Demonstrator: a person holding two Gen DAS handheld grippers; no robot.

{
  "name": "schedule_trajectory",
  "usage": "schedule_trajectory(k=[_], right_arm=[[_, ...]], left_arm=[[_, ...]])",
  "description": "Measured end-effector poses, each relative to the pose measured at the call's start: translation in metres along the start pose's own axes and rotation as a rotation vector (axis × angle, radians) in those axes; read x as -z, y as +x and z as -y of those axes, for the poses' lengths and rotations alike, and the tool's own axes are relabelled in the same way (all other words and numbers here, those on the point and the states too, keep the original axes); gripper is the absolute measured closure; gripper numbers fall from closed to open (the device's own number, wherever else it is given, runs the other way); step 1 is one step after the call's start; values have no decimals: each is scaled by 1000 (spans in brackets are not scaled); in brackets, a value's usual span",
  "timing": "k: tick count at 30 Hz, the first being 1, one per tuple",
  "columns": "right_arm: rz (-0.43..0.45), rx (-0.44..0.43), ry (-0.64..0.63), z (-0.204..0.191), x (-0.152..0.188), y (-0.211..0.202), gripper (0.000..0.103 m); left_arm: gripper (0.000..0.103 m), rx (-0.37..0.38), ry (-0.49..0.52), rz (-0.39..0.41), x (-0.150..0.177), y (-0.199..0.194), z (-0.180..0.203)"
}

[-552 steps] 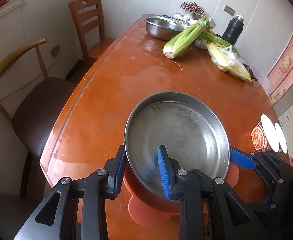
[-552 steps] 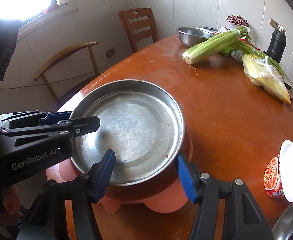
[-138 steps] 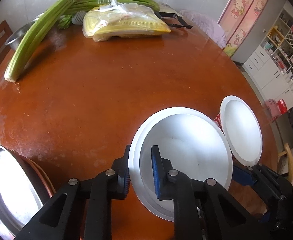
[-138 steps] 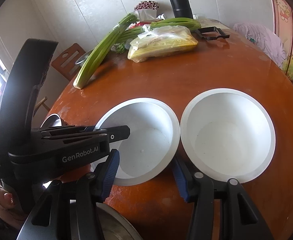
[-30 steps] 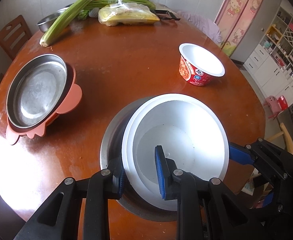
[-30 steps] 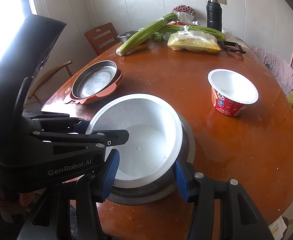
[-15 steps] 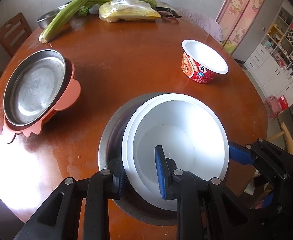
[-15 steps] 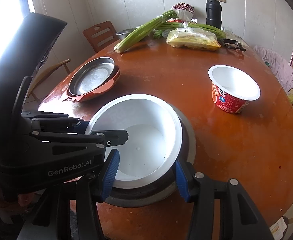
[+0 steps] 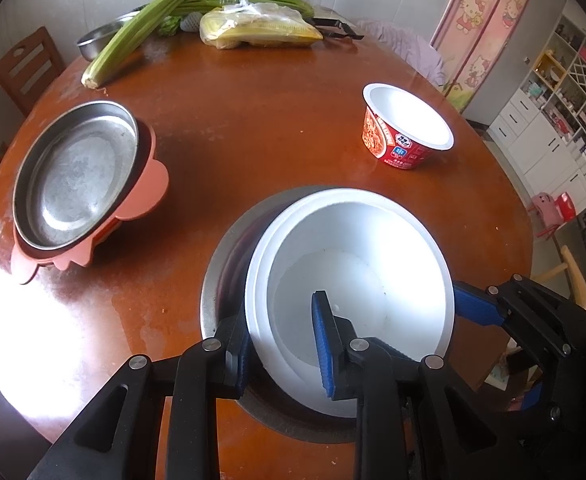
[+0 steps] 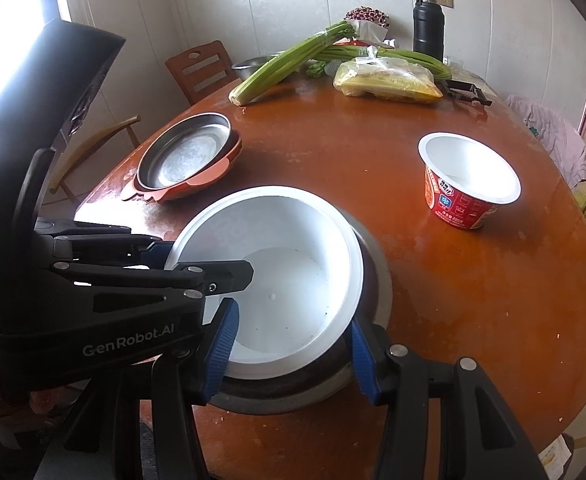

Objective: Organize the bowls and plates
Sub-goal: 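Open the left tool and withdraw it from the white bowl, then move the left tool to the red-printed noodle bowl and grasp its rim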

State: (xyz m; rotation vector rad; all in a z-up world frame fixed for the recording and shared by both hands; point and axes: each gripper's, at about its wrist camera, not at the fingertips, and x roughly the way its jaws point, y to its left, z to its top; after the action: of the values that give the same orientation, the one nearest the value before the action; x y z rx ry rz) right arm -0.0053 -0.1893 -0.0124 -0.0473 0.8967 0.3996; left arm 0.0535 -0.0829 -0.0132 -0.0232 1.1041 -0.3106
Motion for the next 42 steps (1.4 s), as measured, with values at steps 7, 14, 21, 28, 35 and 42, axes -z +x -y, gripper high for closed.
schedule_trajectory(k=[7, 14, 21, 28, 35, 42], right_arm=[[9, 4, 16, 3, 0, -4, 50], [32, 18, 21, 4, -1, -9, 50], [54, 34, 32, 10, -3, -15, 50], [110, 75, 45, 13, -6, -26, 50], [158, 118, 79, 27, -14, -37, 50], [202, 157, 136, 57, -28, -48, 47]], left_arm=[[76, -2, 6, 13, 1, -6, 1], [75, -7, 8, 41, 0, -17, 0], [72, -6, 3, 65, -2, -23, -2], [62, 10, 3, 104, -9, -35, -5], [58, 4, 24, 144, -29, -44, 1], [58, 11, 66, 149, -56, -38, 17]])
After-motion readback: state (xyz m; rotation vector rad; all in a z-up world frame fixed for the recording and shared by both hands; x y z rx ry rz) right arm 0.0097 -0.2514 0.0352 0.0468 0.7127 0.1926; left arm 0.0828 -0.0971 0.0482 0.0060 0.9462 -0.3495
